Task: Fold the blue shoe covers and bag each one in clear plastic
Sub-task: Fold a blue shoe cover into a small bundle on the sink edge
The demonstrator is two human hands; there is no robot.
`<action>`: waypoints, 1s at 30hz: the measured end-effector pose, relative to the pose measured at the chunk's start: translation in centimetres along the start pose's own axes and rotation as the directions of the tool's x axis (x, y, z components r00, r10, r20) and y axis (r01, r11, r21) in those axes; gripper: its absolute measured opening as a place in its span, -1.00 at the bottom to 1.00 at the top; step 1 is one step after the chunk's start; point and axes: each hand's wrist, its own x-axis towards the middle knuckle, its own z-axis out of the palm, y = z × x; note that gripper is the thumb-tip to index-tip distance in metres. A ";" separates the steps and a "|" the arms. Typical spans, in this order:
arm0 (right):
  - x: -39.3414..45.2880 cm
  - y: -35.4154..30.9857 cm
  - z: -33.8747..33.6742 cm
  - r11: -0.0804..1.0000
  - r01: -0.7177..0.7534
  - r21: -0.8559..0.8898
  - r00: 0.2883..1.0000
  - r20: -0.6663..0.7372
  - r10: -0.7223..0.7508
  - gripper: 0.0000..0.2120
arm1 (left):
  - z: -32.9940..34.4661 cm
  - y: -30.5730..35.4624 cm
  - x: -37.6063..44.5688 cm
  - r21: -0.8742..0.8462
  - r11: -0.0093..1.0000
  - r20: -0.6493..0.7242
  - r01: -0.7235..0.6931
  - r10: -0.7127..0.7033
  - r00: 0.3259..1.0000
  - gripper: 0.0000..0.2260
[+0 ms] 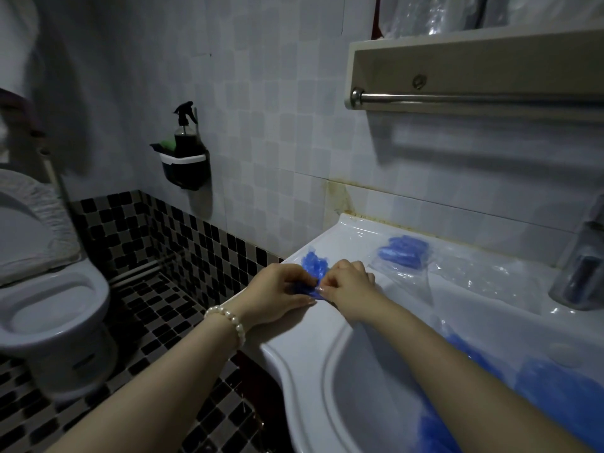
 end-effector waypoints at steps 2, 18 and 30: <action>-0.1 -0.4 -0.6 0.998 -0.053 -0.039 0.997 0.052 0.055 -0.83 | 0.0 0.2 -0.1 0.028 0.999 -0.027 -0.023 0.024 0.999 -0.80; -0.6 3.3 0.8 0.916 0.207 0.344 0.976 -0.140 -0.168 -0.88 | -0.1 0.9 -0.2 0.280 0.959 -0.018 -0.037 0.044 0.999 -0.83; 0.6 2.2 3.1 0.999 0.037 0.029 0.894 -0.449 -0.020 -0.91 | -0.1 0.6 0.1 0.260 0.966 -0.114 0.006 0.025 0.993 -0.84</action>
